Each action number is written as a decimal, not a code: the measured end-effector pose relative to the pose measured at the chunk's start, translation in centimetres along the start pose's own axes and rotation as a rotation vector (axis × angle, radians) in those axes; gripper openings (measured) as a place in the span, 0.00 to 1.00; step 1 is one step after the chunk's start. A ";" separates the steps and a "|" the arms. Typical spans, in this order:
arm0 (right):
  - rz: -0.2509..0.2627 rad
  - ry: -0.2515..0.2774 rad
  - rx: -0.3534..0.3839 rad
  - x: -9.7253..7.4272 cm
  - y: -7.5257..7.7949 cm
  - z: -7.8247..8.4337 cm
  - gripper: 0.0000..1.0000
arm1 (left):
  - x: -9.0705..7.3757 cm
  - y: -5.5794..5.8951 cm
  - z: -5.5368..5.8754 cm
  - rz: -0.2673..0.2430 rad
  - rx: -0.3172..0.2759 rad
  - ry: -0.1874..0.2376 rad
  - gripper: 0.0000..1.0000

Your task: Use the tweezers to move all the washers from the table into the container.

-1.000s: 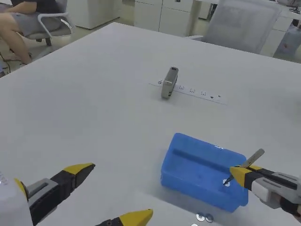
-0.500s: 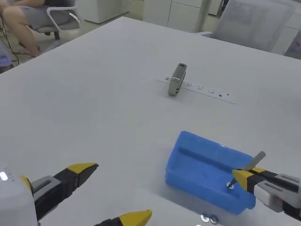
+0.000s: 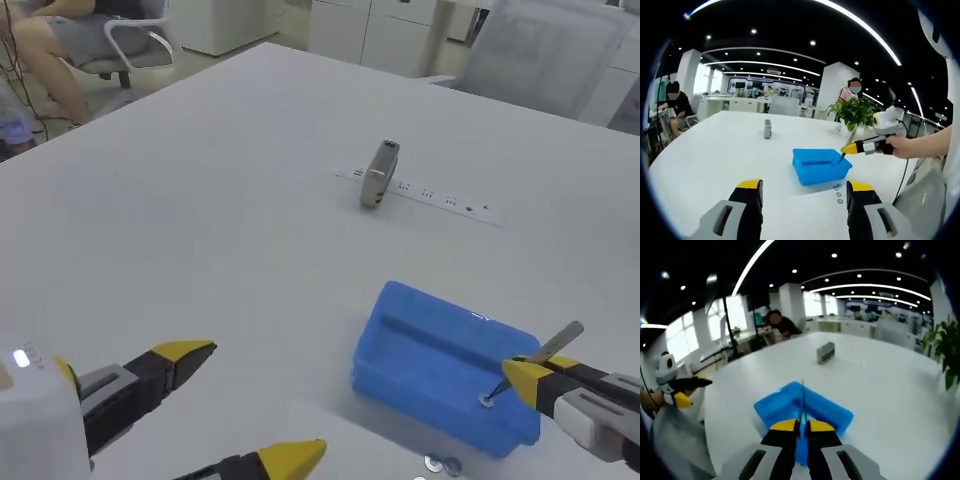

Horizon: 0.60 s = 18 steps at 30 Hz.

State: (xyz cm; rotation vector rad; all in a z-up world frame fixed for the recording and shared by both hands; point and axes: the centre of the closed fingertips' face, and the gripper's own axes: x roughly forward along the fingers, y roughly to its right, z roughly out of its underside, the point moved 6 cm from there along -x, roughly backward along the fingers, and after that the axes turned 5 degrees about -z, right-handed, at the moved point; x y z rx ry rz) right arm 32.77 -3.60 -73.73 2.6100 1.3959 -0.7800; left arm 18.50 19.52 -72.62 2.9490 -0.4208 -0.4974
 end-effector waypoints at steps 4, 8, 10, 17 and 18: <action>-0.021 0.019 -0.001 -1.3 -1.7 -0.4 0.03 | 0.0 0.0 0.1 0.001 0.006 -0.009 0.68; -0.048 0.015 0.008 -2.0 -3.1 -0.3 0.03 | 0.1 0.1 0.2 0.005 0.015 -0.015 0.66; -0.065 0.017 0.022 -2.2 -3.7 0.1 0.03 | 0.1 0.1 0.3 0.009 0.020 -0.020 0.65; -0.085 -0.018 0.039 -0.9 -3.8 2.4 0.03 | 0.2 0.0 0.4 0.015 0.019 -0.022 0.64; -0.082 -0.020 0.044 -0.8 -3.7 2.6 0.04 | 0.2 0.0 0.4 0.015 0.017 -0.021 0.64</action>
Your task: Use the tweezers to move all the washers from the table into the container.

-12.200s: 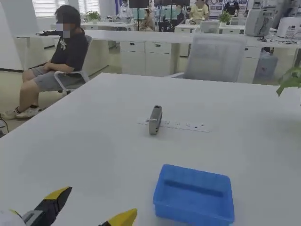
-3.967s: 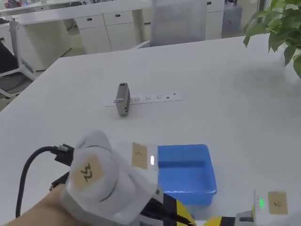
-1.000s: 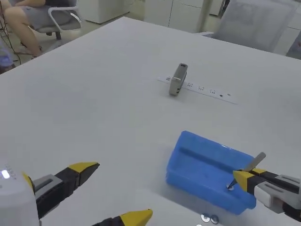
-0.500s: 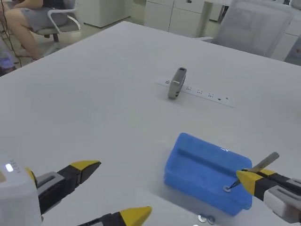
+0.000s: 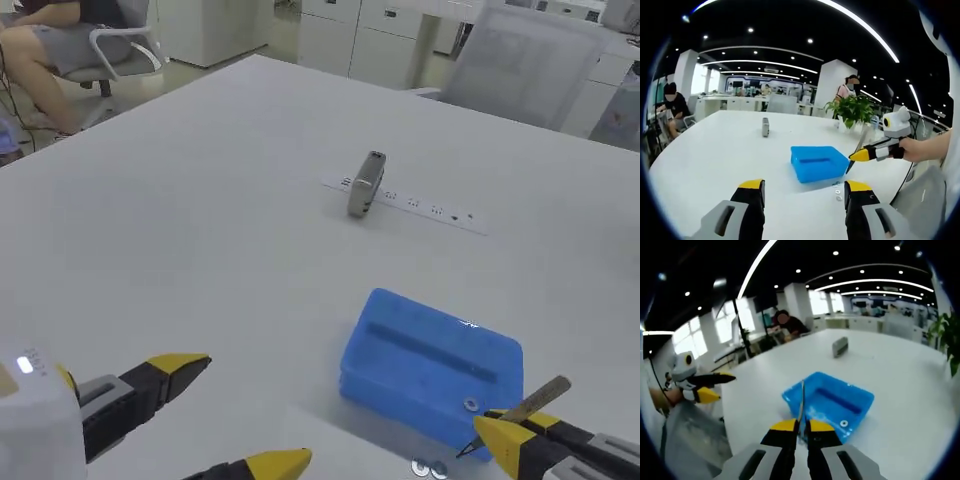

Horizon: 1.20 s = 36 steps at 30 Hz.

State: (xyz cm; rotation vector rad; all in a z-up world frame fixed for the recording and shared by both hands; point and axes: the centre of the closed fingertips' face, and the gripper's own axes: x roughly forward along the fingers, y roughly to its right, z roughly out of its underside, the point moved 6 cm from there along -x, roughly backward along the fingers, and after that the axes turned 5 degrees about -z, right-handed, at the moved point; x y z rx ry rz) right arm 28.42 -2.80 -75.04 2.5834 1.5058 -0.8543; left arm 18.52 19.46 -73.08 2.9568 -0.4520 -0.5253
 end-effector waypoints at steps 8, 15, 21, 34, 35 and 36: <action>-0.004 -0.028 -0.023 1.4 0.3 1.5 0.04 | 0.0 0.2 -0.2 -0.002 0.001 0.005 0.64; 0.008 -0.050 -0.056 2.3 0.5 2.3 0.04 | 0.1 0.2 -0.1 0.007 0.013 -0.001 0.63; 0.008 -0.069 -0.077 2.5 0.6 2.5 0.04 | 0.1 0.1 0.2 0.001 0.037 -0.017 0.63; 0.001 -0.069 -0.070 2.5 0.8 2.6 0.04 | 0.1 -0.1 0.4 0.025 0.034 -0.005 0.64; 0.000 -0.072 -0.069 2.5 0.8 2.6 0.04 | 0.1 0.0 0.4 0.024 0.035 -0.005 0.64; -0.001 -0.066 -0.068 2.6 0.8 2.7 0.04 | 0.1 0.0 0.3 0.024 0.036 -0.005 0.64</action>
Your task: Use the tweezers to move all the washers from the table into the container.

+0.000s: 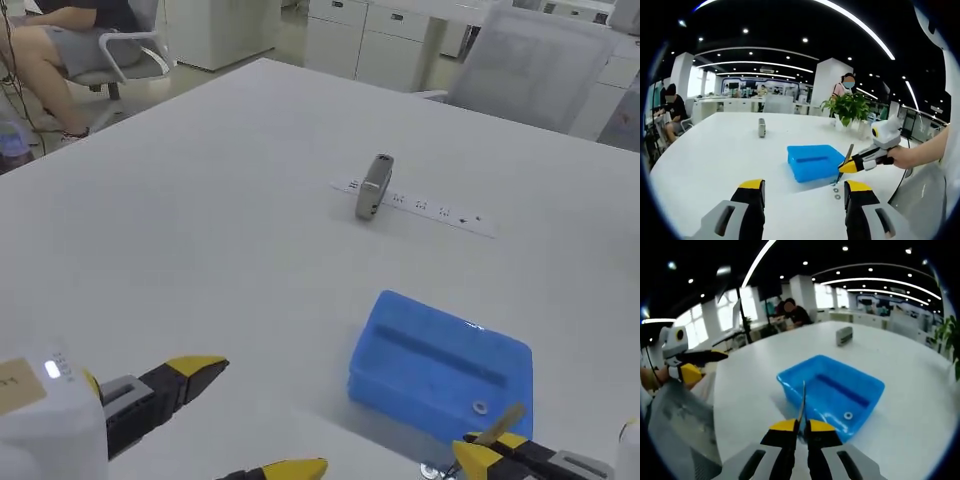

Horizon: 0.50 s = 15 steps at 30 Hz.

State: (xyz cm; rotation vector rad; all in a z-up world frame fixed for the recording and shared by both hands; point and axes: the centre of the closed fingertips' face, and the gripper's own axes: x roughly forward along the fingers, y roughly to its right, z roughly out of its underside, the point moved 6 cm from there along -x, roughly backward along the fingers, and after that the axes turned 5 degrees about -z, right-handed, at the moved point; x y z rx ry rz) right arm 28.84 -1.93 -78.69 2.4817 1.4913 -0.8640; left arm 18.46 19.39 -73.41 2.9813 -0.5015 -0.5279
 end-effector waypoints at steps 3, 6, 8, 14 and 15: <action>-0.002 -0.004 0.000 0.0 -0.1 0.1 0.04 | 0.0 0.3 -0.1 0.000 0.003 -0.003 0.64; -0.004 -0.007 -0.001 0.0 -0.2 0.0 0.04 | 0.1 0.3 -0.1 -0.002 0.003 -0.006 0.63; -0.003 -0.011 -0.010 0.0 -0.2 0.0 0.04 | 0.1 0.4 -0.1 -0.002 0.004 -0.008 0.63; -0.011 -0.007 -0.007 -0.4 -0.5 -0.3 0.03 | 0.1 0.5 -0.1 0.001 0.006 -0.010 0.63; -0.011 -0.002 -0.006 -0.6 -0.6 -0.5 0.03 | 0.1 0.5 -0.1 0.001 0.006 -0.010 0.63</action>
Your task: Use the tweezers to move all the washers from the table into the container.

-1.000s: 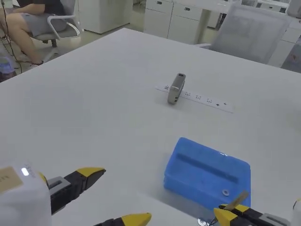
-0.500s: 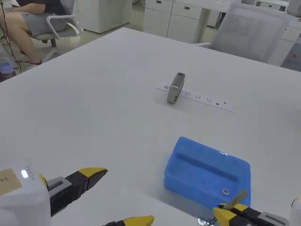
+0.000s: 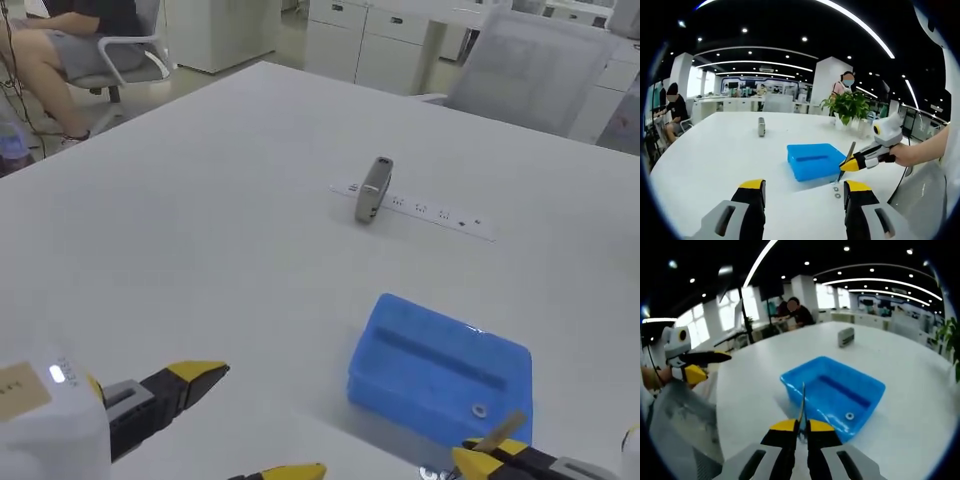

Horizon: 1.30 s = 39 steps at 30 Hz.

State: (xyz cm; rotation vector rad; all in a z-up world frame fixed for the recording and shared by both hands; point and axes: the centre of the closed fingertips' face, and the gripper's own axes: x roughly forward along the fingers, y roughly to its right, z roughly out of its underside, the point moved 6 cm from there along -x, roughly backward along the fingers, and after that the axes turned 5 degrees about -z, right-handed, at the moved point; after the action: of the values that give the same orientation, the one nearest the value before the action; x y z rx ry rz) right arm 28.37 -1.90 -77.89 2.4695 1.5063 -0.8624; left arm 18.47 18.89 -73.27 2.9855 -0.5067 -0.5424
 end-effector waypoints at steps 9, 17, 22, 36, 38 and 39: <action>-0.011 0.054 -0.018 -1.7 -0.7 -2.6 0.03 | 0.0 0.1 0.0 0.009 0.003 -0.003 0.63; -0.005 0.104 -0.024 -2.4 0.1 -4.5 0.03 | 0.0 0.1 0.0 0.010 0.005 -0.004 0.63; 0.005 0.125 -0.015 -2.5 0.8 -5.2 0.03 | 0.0 0.0 0.0 0.006 0.003 -0.001 0.63; 0.049 0.127 0.045 -1.1 4.3 -5.5 0.03 | 0.0 -0.1 0.1 0.001 0.002 -0.004 0.62; 0.052 0.118 0.050 -0.6 4.8 -5.3 0.03 | 0.0 0.0 0.1 0.002 0.003 -0.004 0.62; 0.054 0.113 0.054 -0.3 5.1 -5.2 0.03 | 0.0 0.0 0.1 0.003 0.004 -0.006 0.62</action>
State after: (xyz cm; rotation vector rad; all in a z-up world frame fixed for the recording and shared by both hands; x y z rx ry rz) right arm 34.74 -2.69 -74.33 2.6256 1.4614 -0.7767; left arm 18.39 18.91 -73.35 2.9872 -0.5125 -0.5509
